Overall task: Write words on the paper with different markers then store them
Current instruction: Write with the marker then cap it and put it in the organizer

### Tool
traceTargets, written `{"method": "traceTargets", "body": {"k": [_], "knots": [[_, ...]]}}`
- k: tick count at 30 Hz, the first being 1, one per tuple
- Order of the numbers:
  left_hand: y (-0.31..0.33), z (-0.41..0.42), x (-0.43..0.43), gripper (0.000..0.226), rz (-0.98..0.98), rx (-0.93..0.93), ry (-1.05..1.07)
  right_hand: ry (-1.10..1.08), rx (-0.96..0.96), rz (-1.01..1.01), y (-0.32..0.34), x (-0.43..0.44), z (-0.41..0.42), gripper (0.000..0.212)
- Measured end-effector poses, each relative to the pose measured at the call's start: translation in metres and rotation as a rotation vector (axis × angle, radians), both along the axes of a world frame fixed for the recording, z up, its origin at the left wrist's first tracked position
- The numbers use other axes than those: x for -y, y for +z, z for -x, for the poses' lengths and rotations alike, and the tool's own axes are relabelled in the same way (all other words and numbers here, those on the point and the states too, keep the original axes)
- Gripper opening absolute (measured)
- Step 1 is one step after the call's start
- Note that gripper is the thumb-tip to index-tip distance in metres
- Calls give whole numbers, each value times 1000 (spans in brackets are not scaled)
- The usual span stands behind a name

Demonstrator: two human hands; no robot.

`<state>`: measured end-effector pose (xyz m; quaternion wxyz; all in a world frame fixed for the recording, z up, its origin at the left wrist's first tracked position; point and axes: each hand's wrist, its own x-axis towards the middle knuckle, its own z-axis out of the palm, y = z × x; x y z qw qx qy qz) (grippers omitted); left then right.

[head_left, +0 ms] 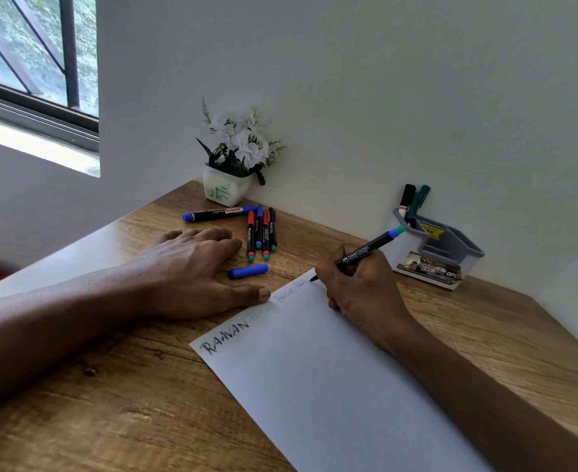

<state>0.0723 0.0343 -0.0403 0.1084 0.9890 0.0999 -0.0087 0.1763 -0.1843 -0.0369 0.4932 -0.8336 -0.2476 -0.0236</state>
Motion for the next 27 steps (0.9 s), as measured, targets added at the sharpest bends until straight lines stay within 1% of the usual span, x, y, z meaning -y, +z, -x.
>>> {"method": "traceTargets", "body": {"k": [4,8,13,19,22,24,25,26,27], "knots": [[0,-1,0,135,5,-6,0,-25,-1,-17,-2,0,-2,25],[0,1,1,123,7,-15,8,-25,0,-15,-2,-1,0,23],[2,2,3,117,19,-18,14,-29,-19,-9,-1,0,-1,22],[0,2,0,131,26,33,-9,-62,-28,-48,-4,0,-2,21],[-1,4,1,130,39,84,-20,-73,-80,-74,-2,-1,-2,17],[0,5,1,128,57,148,-27,-81,-157,-162,0,0,-4,15],[0,6,1,125,65,188,-25,-72,-193,-212,1,0,-5,13],[0,7,1,116,65,231,-28,-55,-223,-259,2,1,-6,12],[1,8,2,102,53,268,-35,-31,-246,-296,3,1,-6,10]]}}
